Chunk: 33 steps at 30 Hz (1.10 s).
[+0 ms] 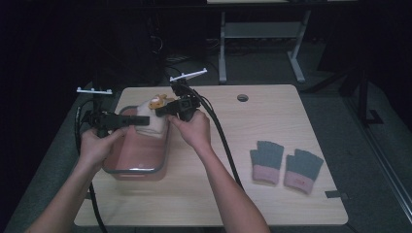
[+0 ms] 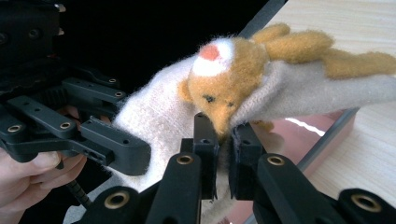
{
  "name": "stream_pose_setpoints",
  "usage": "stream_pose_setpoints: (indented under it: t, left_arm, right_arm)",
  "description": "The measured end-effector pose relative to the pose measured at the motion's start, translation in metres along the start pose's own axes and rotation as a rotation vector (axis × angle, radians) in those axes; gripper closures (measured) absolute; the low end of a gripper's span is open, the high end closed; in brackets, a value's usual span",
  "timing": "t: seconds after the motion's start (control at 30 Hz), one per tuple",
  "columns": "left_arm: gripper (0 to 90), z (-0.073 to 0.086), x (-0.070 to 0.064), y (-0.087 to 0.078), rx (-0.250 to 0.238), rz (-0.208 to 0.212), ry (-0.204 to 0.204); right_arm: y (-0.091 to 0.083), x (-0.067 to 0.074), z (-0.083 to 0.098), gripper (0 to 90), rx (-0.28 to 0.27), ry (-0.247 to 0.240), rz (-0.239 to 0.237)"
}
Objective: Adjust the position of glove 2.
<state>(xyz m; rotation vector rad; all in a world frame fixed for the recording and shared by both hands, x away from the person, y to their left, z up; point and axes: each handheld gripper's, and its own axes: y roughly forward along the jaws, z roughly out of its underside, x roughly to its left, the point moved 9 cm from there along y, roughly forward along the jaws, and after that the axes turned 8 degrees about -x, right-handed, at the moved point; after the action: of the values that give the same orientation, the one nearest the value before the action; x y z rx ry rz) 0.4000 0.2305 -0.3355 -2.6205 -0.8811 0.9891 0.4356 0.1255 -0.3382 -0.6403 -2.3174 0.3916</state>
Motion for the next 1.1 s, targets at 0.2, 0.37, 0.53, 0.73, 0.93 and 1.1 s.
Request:
stream_pose_setpoints:
  t: [0.2, 0.37, 0.53, 0.73, 0.93, 1.1]
  left_arm:
    - [68.4, 0.007, 0.015, -0.004, 0.003, -0.009, -0.027]
    - [68.6, 0.015, 0.025, -0.006, 0.007, -0.019, -0.047]
    - [68.8, 0.024, 0.034, -0.009, 0.019, -0.034, -0.058]
    - [69.8, 0.037, 0.045, -0.009, 0.036, -0.046, -0.082]
    - [70.7, 0.053, 0.057, -0.006, 0.067, -0.056, -0.109]
    - [70.7, 0.067, 0.065, -0.003, 0.100, -0.077, -0.128]
  right_arm:
    - [0.017, -0.002, 0.004, 83.3, 0.023, 0.019, -0.010]
    - [0.029, -0.003, 0.010, 83.3, 0.026, 0.025, -0.021]
    - [0.040, -0.005, 0.017, 83.2, 0.040, 0.043, -0.034]
    - [0.053, -0.009, 0.028, 82.9, 0.067, 0.068, -0.042]
    - [0.064, -0.017, 0.042, 82.1, 0.091, 0.093, -0.048]
    - [0.072, -0.023, 0.054, 78.9, 0.119, 0.115, -0.047]
